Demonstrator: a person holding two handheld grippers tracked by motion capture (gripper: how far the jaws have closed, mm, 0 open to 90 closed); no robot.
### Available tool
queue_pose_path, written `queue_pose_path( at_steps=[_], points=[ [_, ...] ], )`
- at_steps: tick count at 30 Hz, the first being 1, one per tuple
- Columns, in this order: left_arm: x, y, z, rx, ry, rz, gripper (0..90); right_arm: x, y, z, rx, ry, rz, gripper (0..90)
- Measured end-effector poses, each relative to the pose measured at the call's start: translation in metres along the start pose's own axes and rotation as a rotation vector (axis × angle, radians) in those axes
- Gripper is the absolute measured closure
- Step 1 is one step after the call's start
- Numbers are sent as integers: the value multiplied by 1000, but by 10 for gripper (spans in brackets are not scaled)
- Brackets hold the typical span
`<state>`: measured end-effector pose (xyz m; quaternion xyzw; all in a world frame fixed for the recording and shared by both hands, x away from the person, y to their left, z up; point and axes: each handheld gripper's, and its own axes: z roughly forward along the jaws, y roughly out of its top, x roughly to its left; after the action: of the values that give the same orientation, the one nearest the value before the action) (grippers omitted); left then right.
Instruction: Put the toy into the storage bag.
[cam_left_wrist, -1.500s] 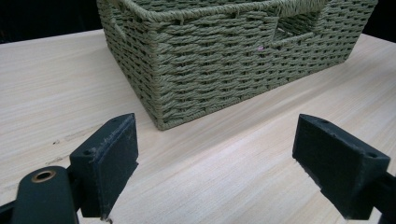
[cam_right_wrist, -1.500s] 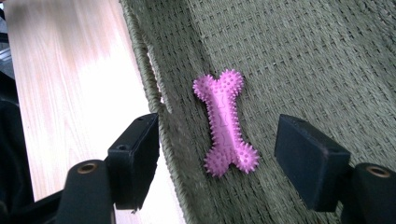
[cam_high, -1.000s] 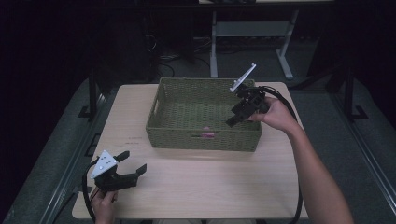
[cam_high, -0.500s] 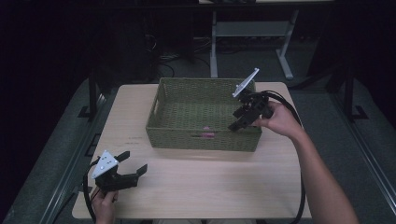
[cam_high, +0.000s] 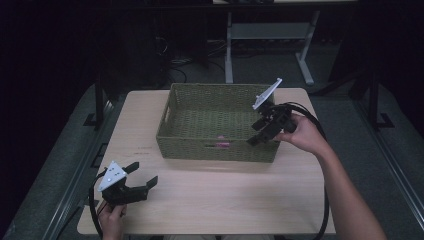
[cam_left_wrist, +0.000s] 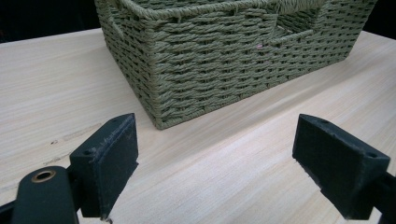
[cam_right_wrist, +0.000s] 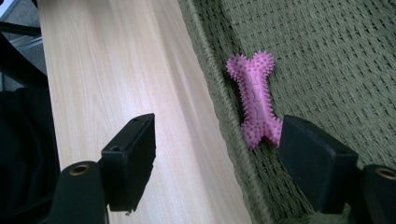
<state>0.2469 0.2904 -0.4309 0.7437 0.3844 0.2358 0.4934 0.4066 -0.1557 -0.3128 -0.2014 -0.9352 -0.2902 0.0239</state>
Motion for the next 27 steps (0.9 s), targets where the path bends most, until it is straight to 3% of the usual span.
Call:
queue_pose_path(
  at_steps=[27],
  points=[
    [-1, 0, 1, 2, -1, 3, 138, 23, -36, 12, -3, 5, -11, 265]
  ],
)
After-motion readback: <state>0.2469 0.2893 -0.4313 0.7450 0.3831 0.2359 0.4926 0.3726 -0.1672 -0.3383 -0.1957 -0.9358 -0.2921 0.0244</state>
